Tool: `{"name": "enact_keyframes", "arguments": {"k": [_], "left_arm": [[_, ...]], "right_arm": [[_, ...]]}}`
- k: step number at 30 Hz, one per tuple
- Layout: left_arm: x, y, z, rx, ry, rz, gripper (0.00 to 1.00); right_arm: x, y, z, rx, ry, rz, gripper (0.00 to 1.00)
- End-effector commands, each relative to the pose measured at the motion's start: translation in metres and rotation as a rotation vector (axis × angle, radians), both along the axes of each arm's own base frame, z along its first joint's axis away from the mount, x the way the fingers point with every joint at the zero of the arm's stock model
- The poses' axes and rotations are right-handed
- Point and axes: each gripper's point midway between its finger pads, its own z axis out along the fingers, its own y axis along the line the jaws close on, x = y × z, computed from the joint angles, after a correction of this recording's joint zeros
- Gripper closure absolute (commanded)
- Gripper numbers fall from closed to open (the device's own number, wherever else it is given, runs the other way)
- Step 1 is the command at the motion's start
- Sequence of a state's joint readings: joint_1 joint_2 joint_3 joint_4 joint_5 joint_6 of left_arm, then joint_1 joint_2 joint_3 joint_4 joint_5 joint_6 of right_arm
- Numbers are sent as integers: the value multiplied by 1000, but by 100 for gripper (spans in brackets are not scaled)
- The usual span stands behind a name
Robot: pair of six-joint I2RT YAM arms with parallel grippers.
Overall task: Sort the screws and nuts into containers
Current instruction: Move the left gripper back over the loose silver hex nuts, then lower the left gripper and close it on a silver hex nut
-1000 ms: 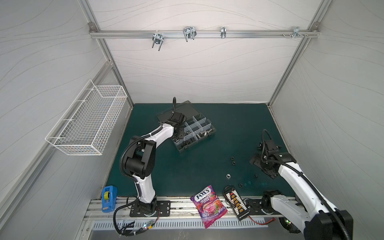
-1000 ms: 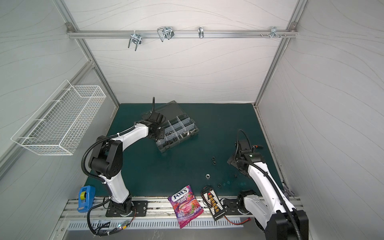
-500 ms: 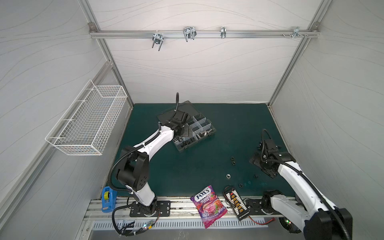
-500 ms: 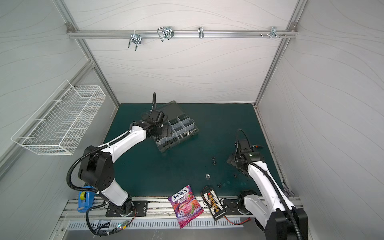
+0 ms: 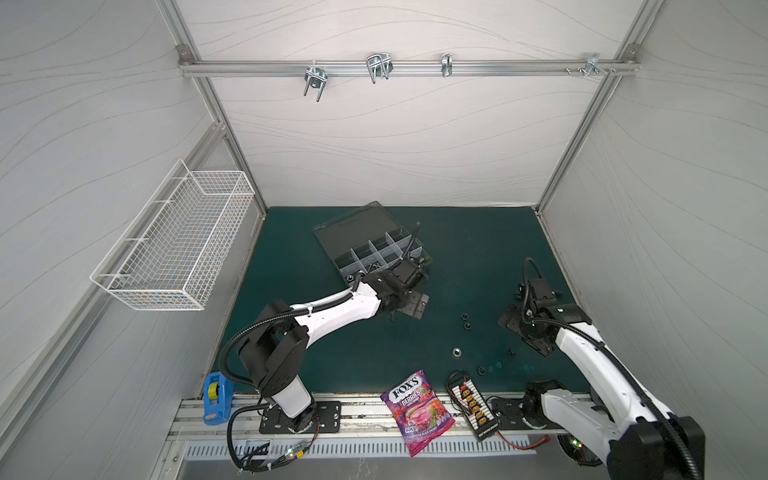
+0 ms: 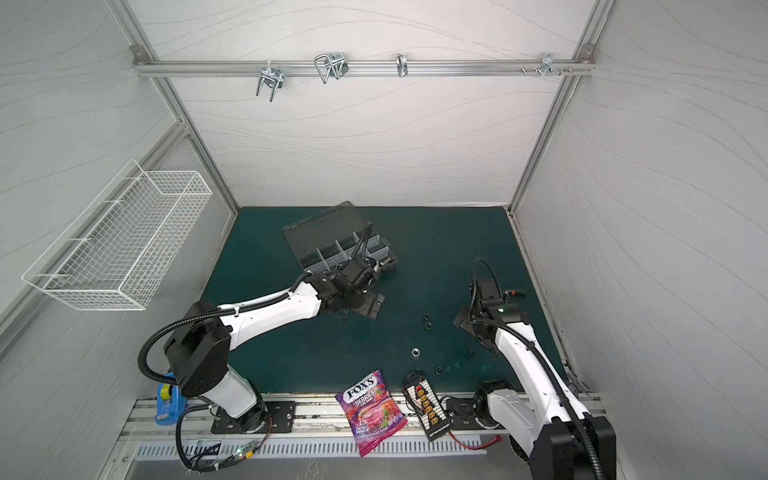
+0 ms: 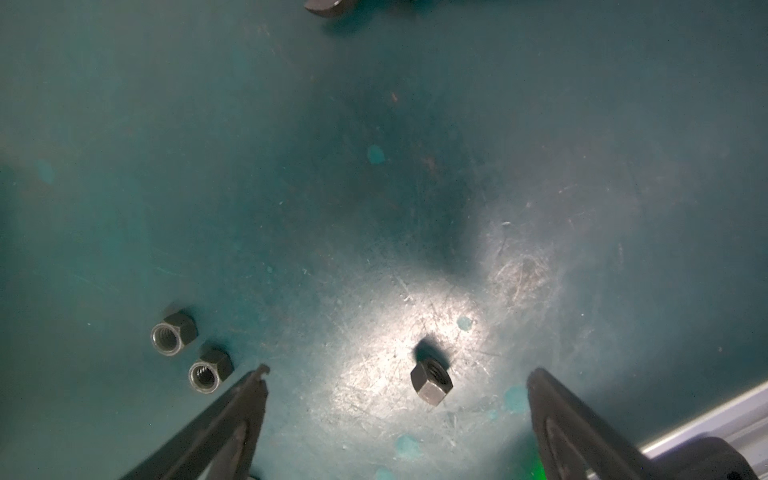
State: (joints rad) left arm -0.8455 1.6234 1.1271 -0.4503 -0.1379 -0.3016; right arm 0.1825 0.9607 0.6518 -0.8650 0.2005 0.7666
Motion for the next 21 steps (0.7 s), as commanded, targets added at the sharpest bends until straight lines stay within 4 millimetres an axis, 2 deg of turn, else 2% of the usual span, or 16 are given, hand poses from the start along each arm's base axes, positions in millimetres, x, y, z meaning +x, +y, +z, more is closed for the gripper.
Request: {"name": "enact_keyframes", "arguments": {"k": [1, 7, 11, 15, 21], "left_arm": [[-7, -29, 8, -50, -35, -40, 1], [-37, -63, -2, -58, -13, -157, 1], [-52, -80, -9, -39, -10, -221, 1], [-60, -90, -15, -16, -12, -267, 1], [-66, -106, -18, -16, -9, -304, 7]], "right_arm": [[1, 0, 1, 7, -2, -7, 1], [-1, -1, 0, 4, -3, -9, 1], [-1, -1, 0, 4, -1, -10, 1], [-1, -1, 1, 2, -4, -11, 1], [-2, -1, 0, 4, -3, -9, 1]]}}
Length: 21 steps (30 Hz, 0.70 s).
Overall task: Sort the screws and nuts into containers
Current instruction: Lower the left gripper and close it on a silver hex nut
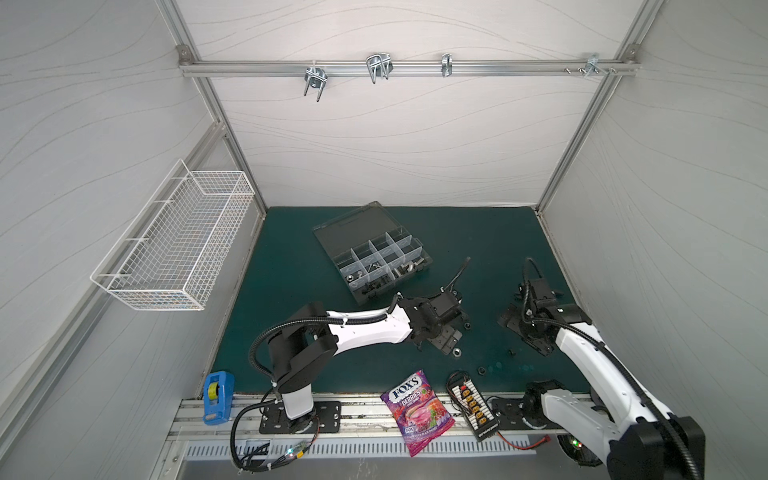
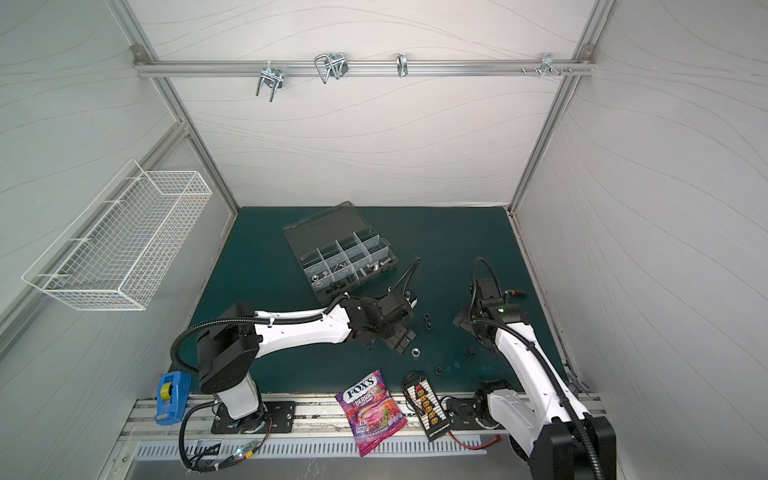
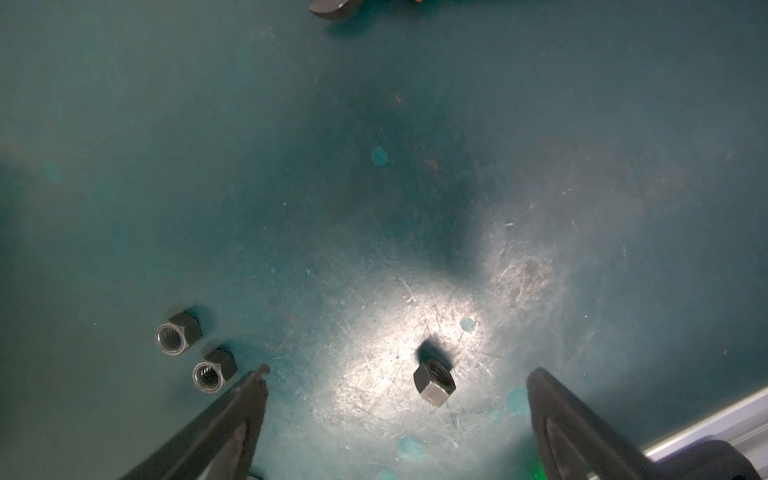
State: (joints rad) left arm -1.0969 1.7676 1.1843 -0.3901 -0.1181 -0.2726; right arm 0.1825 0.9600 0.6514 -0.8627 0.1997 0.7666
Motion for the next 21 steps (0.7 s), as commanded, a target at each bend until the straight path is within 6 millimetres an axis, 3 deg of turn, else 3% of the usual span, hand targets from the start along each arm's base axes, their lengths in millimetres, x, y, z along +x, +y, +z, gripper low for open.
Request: {"name": "enact_keyframes", "arguments": {"k": [1, 7, 15, 21], "left_arm": [[4, -21, 10, -41, -17, -21, 7], [-4, -31, 1, -46, 25, -73, 16], [-25, -52, -11, -37, 62, -188, 19], [-35, -56, -22, -4, 65, -241, 21]], "right_arm": [[-2, -1, 0, 3, 0, -9, 1], [-6, -5, 2, -14, 1, -12, 1], [-4, -4, 1, -15, -2, -8, 1], [-3, -4, -1, -19, 5, 0, 1]]}}
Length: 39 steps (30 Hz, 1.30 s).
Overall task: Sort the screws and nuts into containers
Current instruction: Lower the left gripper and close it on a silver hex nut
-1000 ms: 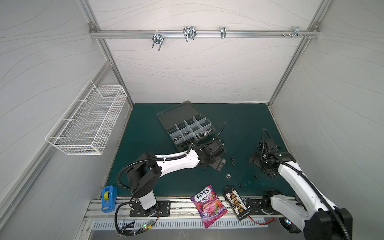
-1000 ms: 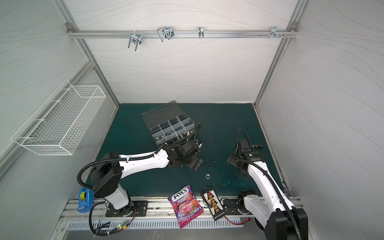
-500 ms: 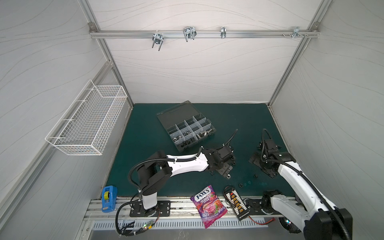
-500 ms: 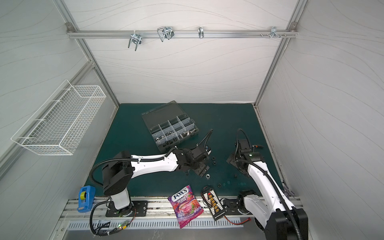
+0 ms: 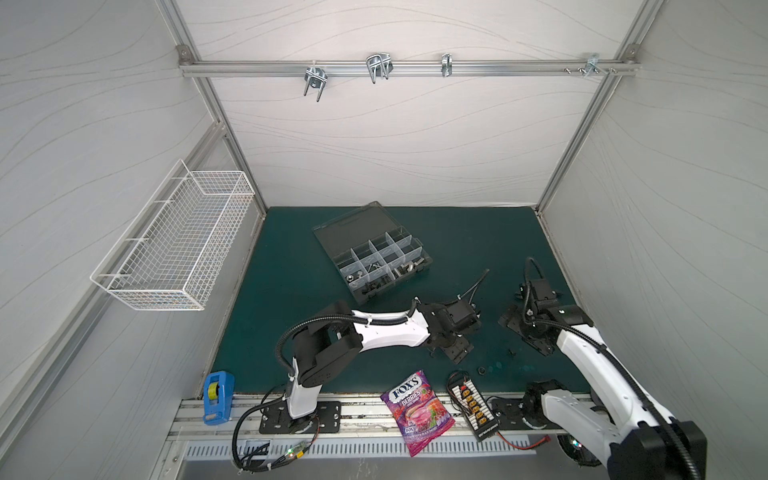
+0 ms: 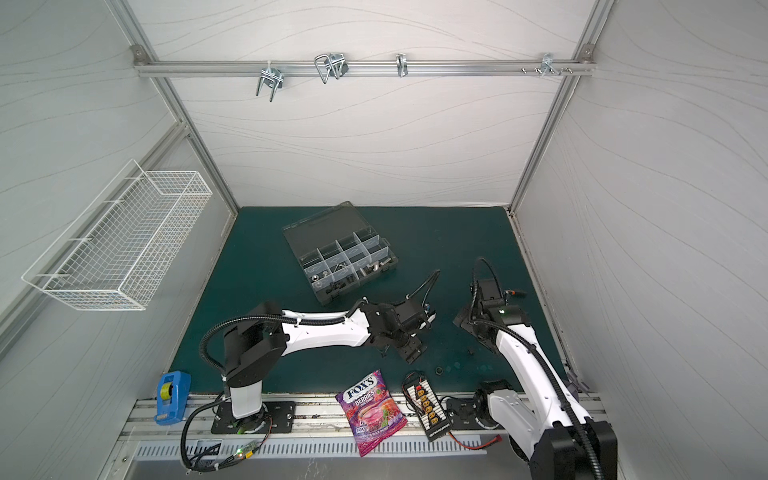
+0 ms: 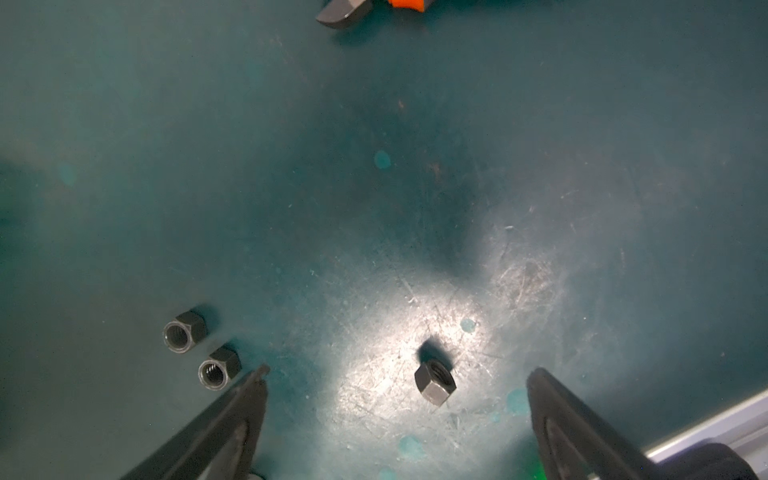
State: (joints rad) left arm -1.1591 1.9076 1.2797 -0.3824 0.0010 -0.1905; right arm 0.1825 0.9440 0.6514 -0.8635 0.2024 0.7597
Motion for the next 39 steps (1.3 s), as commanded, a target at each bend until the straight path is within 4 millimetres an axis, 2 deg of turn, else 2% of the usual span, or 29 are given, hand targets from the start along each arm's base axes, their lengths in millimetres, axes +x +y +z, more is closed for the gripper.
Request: {"name": "enact_keyframes", "arguments": {"k": [1, 10, 12, 22, 30, 32, 39], "left_arm": [[-3, -12, 1, -10, -12, -56, 21], [-3, -12, -17, 49, -29, -78, 24], [-3, -12, -21, 61, -23, -80, 29], [-3, -11, -32, 94, -12, -77, 42], [-2, 5, -34, 150, -29, -69, 44], [-1, 8, -38, 164, -34, -71, 52], [6, 16, -50, 247, -62, -66, 54]], "right_arm": [[-3, -4, -3, -18, 16, -5, 1], [-3, -3, -3, -15, 14, -4, 1], [-3, -4, -2, -17, 14, -5, 1], [-3, -4, -1, -17, 13, -5, 1], [-3, -5, 0, -20, 10, -6, 1], [-3, -4, 0, -17, 9, -8, 1], [-3, -4, 2, -19, 6, -6, 1]]}}
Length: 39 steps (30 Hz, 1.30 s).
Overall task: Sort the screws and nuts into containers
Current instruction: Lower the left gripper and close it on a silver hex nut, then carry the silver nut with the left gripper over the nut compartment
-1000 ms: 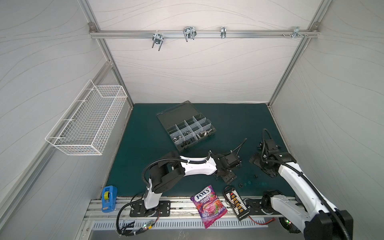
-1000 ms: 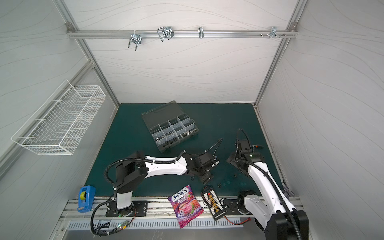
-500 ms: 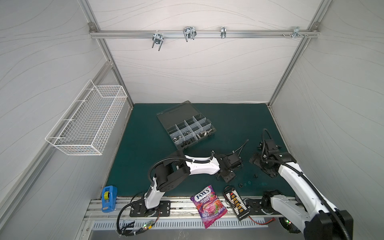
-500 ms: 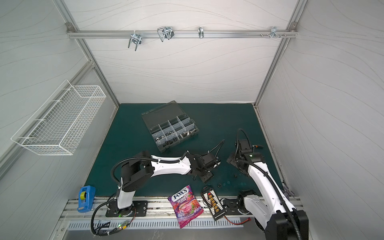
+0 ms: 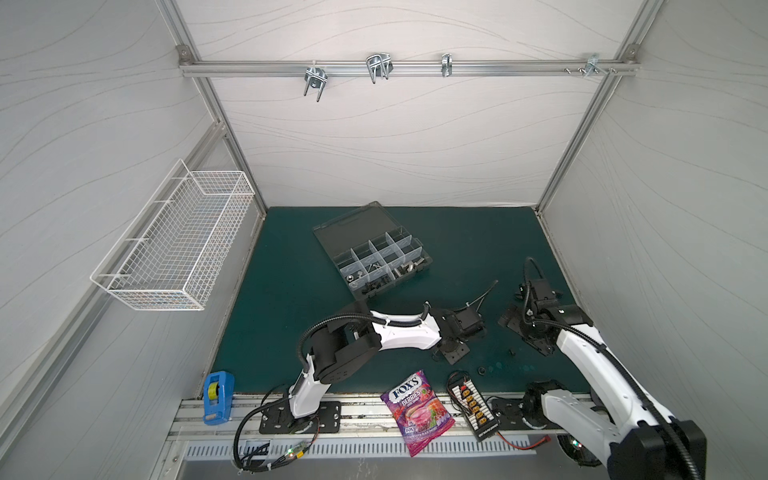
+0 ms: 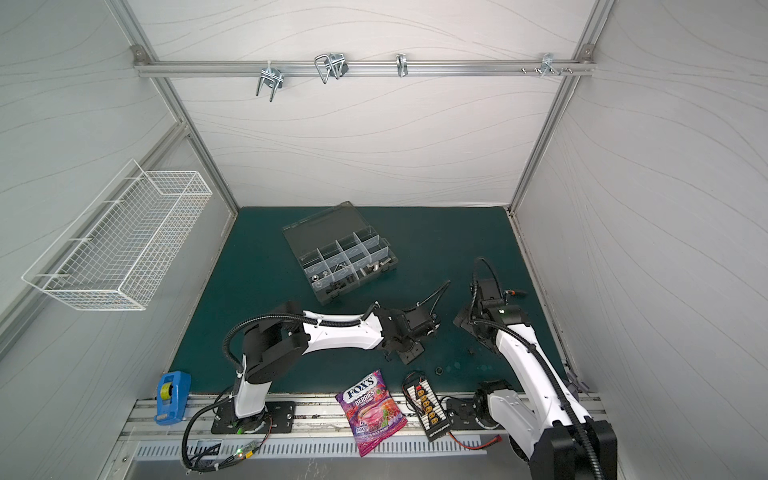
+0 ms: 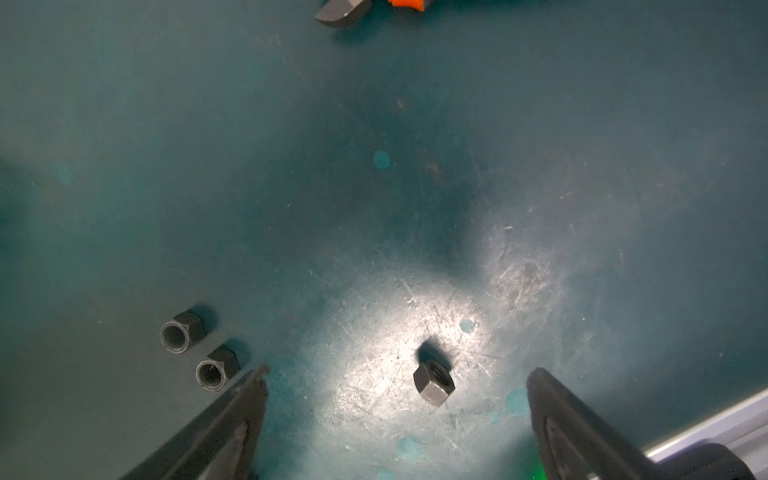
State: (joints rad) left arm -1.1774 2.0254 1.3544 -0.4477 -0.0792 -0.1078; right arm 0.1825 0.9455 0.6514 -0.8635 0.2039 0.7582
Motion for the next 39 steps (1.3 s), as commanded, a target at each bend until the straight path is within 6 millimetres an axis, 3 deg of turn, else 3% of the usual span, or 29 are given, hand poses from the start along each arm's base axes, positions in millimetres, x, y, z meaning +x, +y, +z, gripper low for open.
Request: {"name": "enact_keyframes", "arguments": {"k": [1, 10, 23, 30, 39], "left_arm": [[1, 14, -18, 103, -12, -2, 54], [3, 18, -16, 108, -19, 10, 71], [17, 27, 5, 112, -110, 48, 83], [53, 43, 34, 30, -117, 193, 86], [127, 105, 73, -43, -170, 463, 85]], "right_arm": [[-3, -5, 3, -20, 5, -6, 1], [-5, -6, 2, -23, 5, -10, 1], [-5, -6, 3, -25, 3, -13, 1], [-6, -7, 4, -30, 1, -14, 1], [-6, -7, 4, -32, 0, -11, 1]]}}
